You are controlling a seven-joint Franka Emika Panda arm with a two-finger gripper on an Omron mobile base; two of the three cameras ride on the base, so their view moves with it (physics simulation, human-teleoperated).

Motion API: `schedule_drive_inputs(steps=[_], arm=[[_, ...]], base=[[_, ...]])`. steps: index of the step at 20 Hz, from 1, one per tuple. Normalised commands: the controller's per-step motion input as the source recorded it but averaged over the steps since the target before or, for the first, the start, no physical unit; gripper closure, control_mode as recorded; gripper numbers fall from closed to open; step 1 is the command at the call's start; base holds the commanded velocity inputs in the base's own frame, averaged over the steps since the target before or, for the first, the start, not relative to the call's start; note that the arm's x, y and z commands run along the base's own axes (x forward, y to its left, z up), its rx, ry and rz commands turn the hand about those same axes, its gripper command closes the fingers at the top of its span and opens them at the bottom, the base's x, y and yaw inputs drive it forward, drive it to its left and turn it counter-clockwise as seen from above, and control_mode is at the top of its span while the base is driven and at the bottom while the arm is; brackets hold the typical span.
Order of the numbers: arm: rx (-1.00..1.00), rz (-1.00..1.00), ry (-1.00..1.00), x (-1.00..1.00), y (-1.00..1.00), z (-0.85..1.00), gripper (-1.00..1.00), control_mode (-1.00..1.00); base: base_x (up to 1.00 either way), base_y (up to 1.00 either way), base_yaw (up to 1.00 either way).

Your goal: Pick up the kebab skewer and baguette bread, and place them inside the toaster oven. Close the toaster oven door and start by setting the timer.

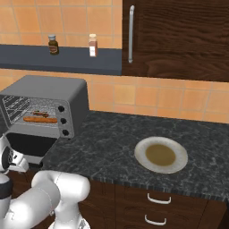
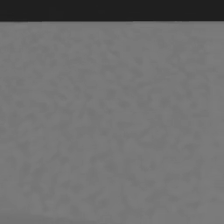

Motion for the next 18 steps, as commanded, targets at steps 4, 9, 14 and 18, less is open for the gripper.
schedule_drive_inputs(steps=[4, 9, 14, 18], arm=[[0.03, 0.06, -0.22, 0.7, -0.12, 0.45, -1.0, -1.0], [0.04, 0.11, -0.26, 0.96, -0.23, 0.73, -1.0, -1.0], [0.12, 0.17, -0.38, 1.0, -0.04, 0.52, -1.0, -1.0], [0.17, 0.21, -0.35, 1.0, -0.19, 0.51, -1.0, -1.0]], base=[[0.0, 0.0, 0.0], [0.0, 0.0, 0.0], [0.0, 0.0, 0.0], [0.0, 0.0, 0.0]])
